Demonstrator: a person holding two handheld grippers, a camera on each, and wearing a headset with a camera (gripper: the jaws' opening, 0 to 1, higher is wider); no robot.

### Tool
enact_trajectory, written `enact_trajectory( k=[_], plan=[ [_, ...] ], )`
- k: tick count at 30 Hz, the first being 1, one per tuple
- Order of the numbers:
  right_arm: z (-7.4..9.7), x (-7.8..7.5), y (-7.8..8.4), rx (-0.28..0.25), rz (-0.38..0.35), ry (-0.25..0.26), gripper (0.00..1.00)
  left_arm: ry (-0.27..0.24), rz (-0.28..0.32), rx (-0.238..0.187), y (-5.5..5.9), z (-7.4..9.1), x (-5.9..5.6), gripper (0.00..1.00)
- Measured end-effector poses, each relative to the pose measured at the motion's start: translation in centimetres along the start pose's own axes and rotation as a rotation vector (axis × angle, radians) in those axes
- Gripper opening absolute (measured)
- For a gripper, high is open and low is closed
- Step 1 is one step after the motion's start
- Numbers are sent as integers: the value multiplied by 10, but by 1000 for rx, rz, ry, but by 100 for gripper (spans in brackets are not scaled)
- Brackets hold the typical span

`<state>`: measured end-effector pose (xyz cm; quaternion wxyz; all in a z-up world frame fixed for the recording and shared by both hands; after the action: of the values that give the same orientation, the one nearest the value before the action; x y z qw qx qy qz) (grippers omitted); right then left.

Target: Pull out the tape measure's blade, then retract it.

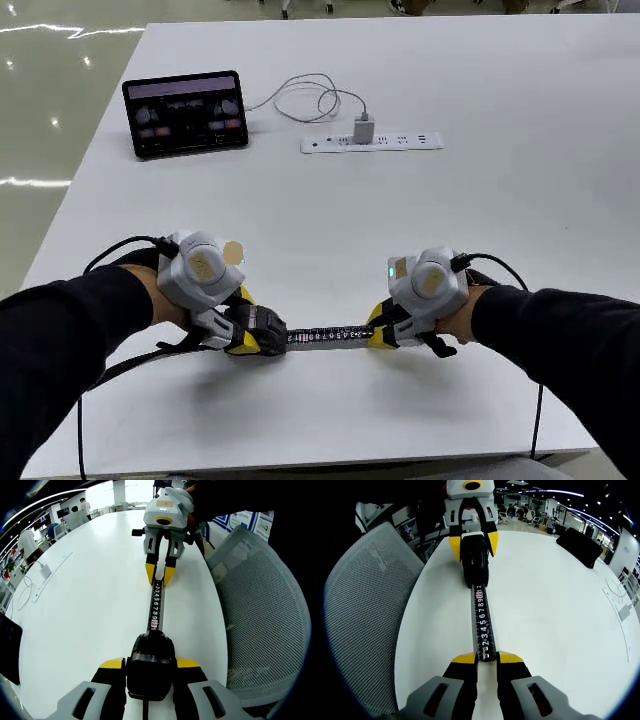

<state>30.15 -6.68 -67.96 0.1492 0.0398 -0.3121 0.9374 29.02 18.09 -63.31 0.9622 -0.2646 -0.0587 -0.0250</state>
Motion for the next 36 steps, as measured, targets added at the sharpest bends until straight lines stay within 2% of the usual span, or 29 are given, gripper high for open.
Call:
enact_trajectory(
  k=[13, 36],
  plan=[
    [10, -5, 9, -13, -19, 7, 9, -3, -1, 1, -1, 0, -1, 32],
    [22, -12, 24, 8, -34, 18, 9, -3, -2, 0, -3, 1, -2, 32]
  ],
)
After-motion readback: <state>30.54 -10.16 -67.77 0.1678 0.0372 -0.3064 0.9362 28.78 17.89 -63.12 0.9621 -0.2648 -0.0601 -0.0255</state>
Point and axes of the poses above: the centre of the closed fingertips' face, and the gripper's own axes: z roughly backward along the fingers, x roughly to its left, y roughly out of its underside, the point moved 10 cm from there along z, roughly backward along the fingers, and after that the axes turned 15 degrees about -z, right-handed, at the moved point
